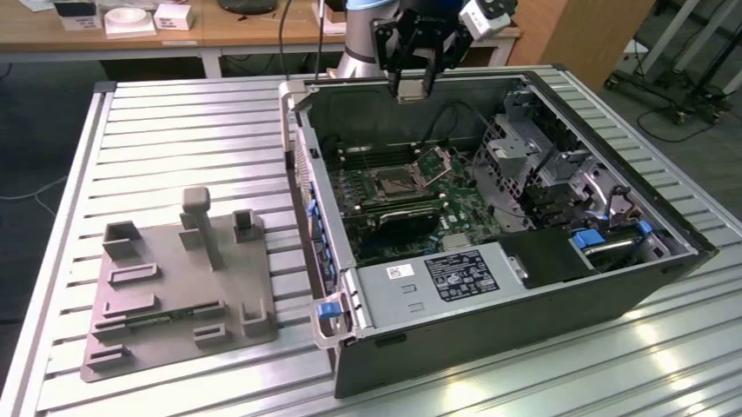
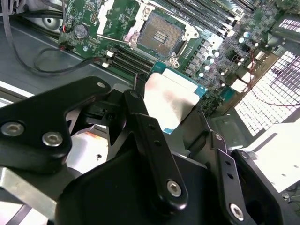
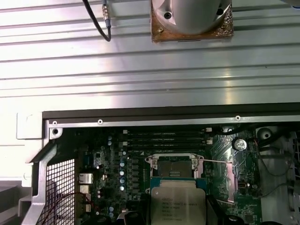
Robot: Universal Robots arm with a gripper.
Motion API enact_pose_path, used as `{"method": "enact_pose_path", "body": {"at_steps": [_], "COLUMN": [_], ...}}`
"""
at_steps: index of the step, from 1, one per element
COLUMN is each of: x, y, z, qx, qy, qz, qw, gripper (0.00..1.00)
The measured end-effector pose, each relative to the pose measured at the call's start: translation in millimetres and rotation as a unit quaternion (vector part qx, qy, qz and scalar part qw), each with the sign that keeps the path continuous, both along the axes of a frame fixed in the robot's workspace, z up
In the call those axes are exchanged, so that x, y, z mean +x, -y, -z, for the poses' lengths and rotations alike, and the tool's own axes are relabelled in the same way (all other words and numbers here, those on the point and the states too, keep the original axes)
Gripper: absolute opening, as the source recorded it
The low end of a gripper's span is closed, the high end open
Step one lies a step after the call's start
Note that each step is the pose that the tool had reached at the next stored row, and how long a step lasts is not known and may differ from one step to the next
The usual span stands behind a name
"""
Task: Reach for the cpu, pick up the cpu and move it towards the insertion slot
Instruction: 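Pick up the cpu and move it towards the insertion slot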
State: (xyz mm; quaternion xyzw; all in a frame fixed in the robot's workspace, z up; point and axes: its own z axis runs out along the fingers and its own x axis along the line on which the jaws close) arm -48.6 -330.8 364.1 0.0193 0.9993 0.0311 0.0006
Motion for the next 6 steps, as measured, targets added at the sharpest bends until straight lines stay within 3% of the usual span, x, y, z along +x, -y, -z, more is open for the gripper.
{"method": "enact_pose_path", "body": {"at_steps": [6], "x": [0.0], "y": [-0.1], "z": [0.1], "qx": [0.0000], "qy": [0.0000], "qz": [0.002], "qw": [1.0000], "gripper": [0.55]}}
